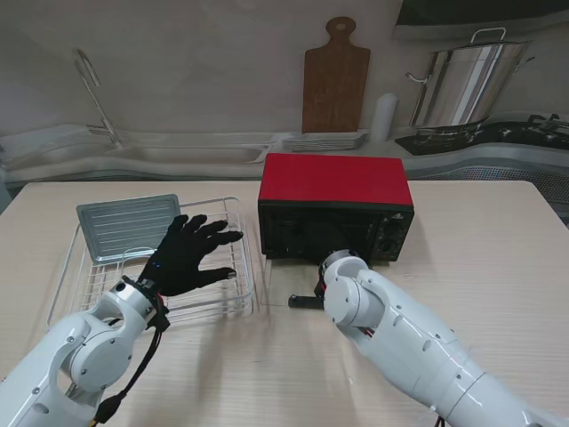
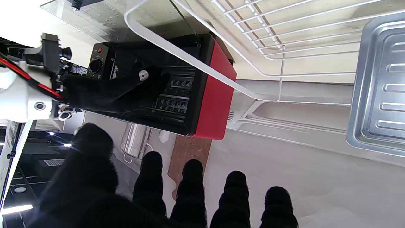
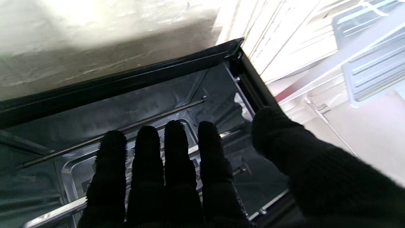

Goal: Slide the trays into the oven

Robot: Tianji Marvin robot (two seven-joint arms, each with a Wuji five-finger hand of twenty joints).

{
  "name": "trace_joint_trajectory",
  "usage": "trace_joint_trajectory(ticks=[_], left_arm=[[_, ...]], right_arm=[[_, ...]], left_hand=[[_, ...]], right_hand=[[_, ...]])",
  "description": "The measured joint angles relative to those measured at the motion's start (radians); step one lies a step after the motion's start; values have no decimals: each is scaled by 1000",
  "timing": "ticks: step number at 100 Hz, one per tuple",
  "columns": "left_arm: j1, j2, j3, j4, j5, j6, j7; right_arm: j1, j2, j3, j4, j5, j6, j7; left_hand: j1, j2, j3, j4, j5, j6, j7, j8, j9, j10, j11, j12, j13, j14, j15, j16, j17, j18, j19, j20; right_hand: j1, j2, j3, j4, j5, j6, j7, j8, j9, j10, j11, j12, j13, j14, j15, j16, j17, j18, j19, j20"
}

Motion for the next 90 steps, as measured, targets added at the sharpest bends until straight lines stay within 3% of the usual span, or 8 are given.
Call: trace_joint_trajectory(ticks=[19,47,69,90], left_arm=[[0,0,0,1,-26,5,-11],[10,-4,-14,2,-60,26,-14],[15,-12,-52,7,-91,79,-21],[16,-22,-111,30,-126,135,-9]], right_arm=[[-113,35,80,-138,-55,-30,46],[-322,76,222,-327,-118,-175,45],[-420,88,274,-388,-130,-264,16],[-466,92,299,-410,-132,-327,4]], left_hand=[[0,0,0,0,0,0,0,0,0,0,0,0,0,0,0,0,0,0,0,0],[11,0,0,0,0,0,0,0,0,0,0,0,0,0,0,0,0,0,0,0],[18,0,0,0,0,8,0,0,-1,0,0,0,0,0,0,0,3,0,0,14],[23,0,1,0,0,16,12,0,-2,0,0,0,0,0,0,0,17,0,0,27]], right_hand=[[0,14,-1,0,0,0,0,0,-15,0,2,2,0,2,13,11,-3,0,0,1],[0,35,-27,0,-51,-24,-4,2,-51,-9,15,8,-12,10,36,26,-26,42,0,1],[0,35,-27,0,-105,-38,-12,19,-91,-25,12,8,-80,-18,-5,20,-54,32,-1,1],[0,36,-27,0,-153,-59,-19,11,-151,-52,-10,9,-143,-64,-60,-5,-112,-38,-63,-13]])
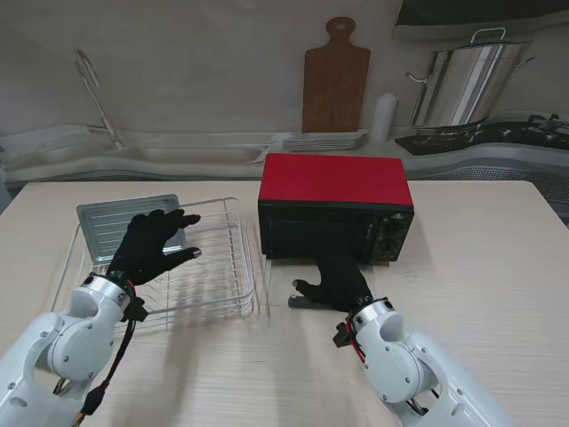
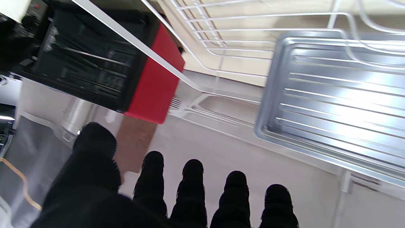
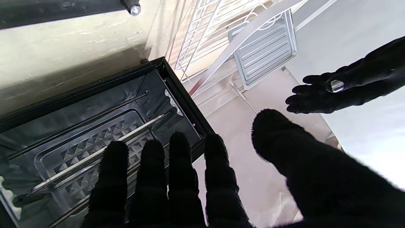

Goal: Slide the trays into the oven

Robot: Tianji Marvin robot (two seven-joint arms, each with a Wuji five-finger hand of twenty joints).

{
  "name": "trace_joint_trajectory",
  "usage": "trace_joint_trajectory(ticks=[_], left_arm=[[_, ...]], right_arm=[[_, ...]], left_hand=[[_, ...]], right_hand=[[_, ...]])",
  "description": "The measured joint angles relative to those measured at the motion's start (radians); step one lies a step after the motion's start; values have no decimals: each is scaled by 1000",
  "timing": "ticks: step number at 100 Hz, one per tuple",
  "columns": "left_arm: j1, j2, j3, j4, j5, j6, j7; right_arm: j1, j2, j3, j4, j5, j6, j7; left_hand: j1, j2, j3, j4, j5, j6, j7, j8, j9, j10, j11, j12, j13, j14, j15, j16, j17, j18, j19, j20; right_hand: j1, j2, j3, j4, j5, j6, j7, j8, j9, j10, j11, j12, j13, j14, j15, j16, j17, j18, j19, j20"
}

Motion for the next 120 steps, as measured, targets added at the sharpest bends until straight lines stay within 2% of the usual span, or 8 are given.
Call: trace_joint_trajectory(ticks=[20,31,46,77,102,110,120], left_arm=[[-27,-5,-59,55,17,29,13],[-74,-3,-78,108,37,59,-1],[-168,1,-88,214,43,77,-7],[-356,17,-75,437,46,77,-15],[-495,36,-29,616,41,99,-71],[-530,39,-15,666,17,112,-83],[-562,40,-3,712,-40,126,-100]], right_arm=[[-18,3,11,-2,0,-13,-1],[-20,4,13,-2,8,-15,1],[-18,6,15,-2,11,-16,15],[-10,8,14,3,12,-13,25],[-8,8,21,12,15,-9,23],[-8,8,23,13,16,-8,23],[-8,8,25,13,16,-6,23]], left_hand=[[5,-8,1,0,0,1,13,2,0,0,0,0,0,0,0,0,20,0,0,24],[10,-76,162,0,-2,23,34,15,-11,0,14,12,0,0,0,0,34,0,1,63],[-23,-115,246,0,-42,23,45,24,-24,0,27,16,1,0,13,0,46,0,10,83],[-39,-125,265,0,-52,23,51,25,-36,0,43,23,1,0,25,6,54,0,22,86],[-39,-125,265,0,-50,24,77,26,-35,0,62,24,13,0,37,16,66,0,47,98],[-39,-125,275,0,-41,33,96,45,-30,0,67,34,17,0,47,16,67,0,74,100],[-39,-127,298,0,-9,38,143,81,33,0,113,69,49,0,80,32,68,0,144,101]], right_hand=[[0,0,0,0,0,-1,0,0,0,0,0,0,8,-2,9,-7,-3,0,-9,-11],[0,0,0,0,0,-1,0,-1,0,0,0,0,8,-2,9,-7,-4,0,-9,-12],[0,0,0,0,0,-1,5,-1,0,0,0,0,8,-2,9,-7,-4,0,-9,-12],[0,0,0,0,0,-1,6,-11,0,0,0,0,8,-2,9,-8,-4,-2,-9,-12],[0,0,0,0,0,-1,6,-12,0,0,0,0,8,-2,9,-8,-4,-3,-9,-12],[0,0,0,0,0,-1,7,-12,0,0,0,0,8,-2,9,-8,-4,-3,-9,-12],[0,0,0,0,0,-1,7,-12,0,0,0,0,8,-2,9,-8,-4,-4,-9,-12]])
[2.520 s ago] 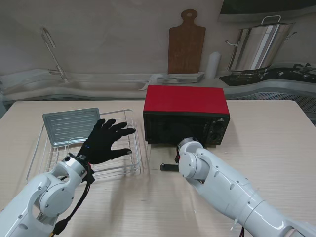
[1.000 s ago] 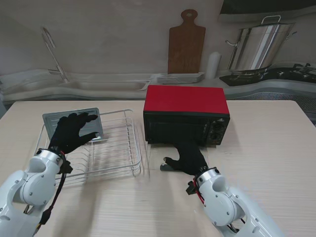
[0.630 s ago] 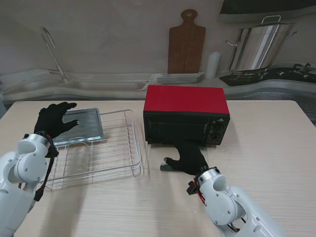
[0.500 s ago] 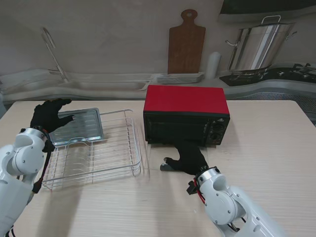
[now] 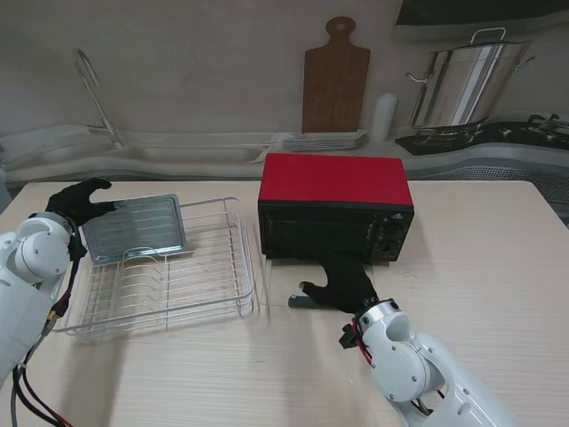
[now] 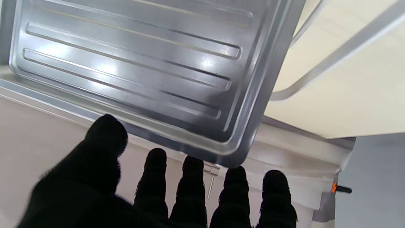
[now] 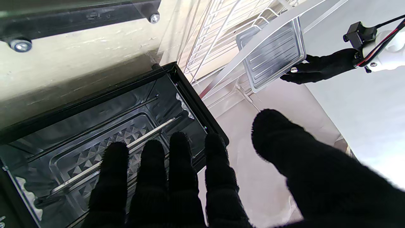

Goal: Slide the trays into the oven

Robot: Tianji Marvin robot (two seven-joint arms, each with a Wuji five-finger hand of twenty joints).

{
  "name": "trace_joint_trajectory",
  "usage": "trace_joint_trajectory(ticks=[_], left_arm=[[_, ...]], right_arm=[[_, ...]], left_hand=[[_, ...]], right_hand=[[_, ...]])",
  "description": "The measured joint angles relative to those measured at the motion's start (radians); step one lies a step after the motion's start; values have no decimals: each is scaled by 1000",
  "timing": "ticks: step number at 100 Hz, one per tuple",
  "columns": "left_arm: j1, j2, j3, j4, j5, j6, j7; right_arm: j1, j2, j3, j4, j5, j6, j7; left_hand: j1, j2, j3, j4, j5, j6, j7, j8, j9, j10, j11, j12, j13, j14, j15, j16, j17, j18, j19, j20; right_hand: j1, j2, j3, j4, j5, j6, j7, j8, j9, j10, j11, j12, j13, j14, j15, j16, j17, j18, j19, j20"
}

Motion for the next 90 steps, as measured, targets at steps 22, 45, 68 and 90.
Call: trace_joint_trajectory(ticks=[22,45,68,90], left_arm=[[-28,1,17,40,-26,17,-15],[-26,2,25,31,-6,49,-42],[7,5,-5,-26,-6,48,-76],[41,8,-28,-81,-1,48,-105]], right_arm=[[0,0,1,0,0,5,1],[0,0,-1,0,10,8,1],[0,0,-1,0,17,9,2],[0,-1,-2,0,23,6,-1]], left_hand=[[4,-35,96,0,61,21,269,207,168,18,212,158,161,34,193,136,21,0,371,21],[276,-112,9,-39,81,-24,606,413,367,-6,388,518,321,63,407,236,99,24,666,10],[471,-124,47,-39,177,-38,578,354,518,-6,145,537,412,77,429,231,167,39,740,-14],[492,-150,125,-78,240,-37,556,504,504,-13,293,520,456,126,516,370,186,75,839,3]], right_hand=[[0,0,0,0,0,0,0,0,0,0,0,0,0,0,0,0,0,0,0,0],[0,0,0,0,0,0,0,0,0,0,0,0,0,0,0,0,0,0,0,0],[0,0,0,0,0,0,0,0,0,0,0,0,0,0,0,0,0,0,0,0],[0,0,0,0,0,0,0,0,0,0,0,0,0,0,0,0,0,0,0,0]])
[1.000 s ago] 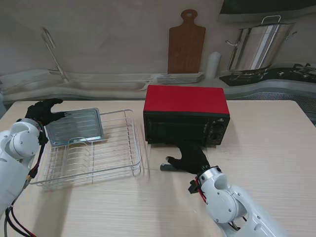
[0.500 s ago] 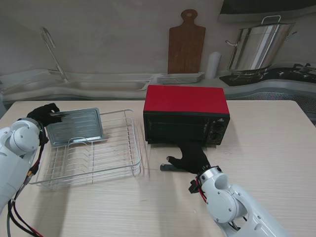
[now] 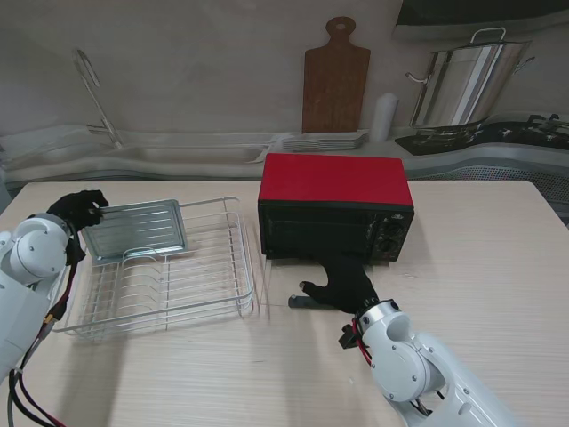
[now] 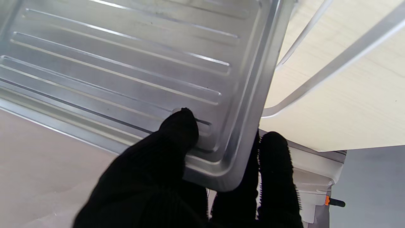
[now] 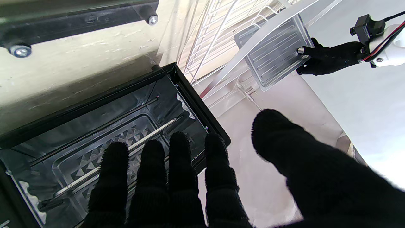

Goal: Slide the trays into the oven

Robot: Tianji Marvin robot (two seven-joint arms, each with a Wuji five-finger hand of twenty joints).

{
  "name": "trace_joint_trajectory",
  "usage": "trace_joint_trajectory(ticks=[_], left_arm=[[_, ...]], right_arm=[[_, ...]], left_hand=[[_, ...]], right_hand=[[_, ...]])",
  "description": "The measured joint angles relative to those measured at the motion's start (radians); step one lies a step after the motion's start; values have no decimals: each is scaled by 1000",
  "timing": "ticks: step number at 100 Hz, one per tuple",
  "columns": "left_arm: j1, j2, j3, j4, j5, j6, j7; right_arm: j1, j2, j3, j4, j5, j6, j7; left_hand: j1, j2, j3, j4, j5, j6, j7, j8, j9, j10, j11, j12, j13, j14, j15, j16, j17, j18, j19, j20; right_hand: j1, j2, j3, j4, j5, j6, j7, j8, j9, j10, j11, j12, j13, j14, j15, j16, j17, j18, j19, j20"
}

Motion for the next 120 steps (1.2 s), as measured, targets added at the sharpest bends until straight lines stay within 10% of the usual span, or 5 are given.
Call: trace_joint_trajectory(ticks=[70,120], left_arm=[[284,-1,-188,-478,-98,-41,-98],[425,-11,-139,-742,-200,-28,-57]], right_arm=[[-21,-8,16,-12,39,-7,-37],[-28,-31,-1,-7,108,-25,-125]], left_hand=[[-24,-39,44,-9,17,-16,-1,144,-15,-2,74,88,0,32,73,104,4,38,63,53],[-49,-54,85,-9,18,-16,-9,167,-12,-2,93,90,35,36,73,105,47,52,75,57]], right_hand=[[0,0,0,0,0,0,1,0,0,0,0,0,0,0,0,0,8,0,0,0],[0,-37,2,0,-37,24,28,-3,-46,0,52,6,0,18,70,27,70,20,75,26]])
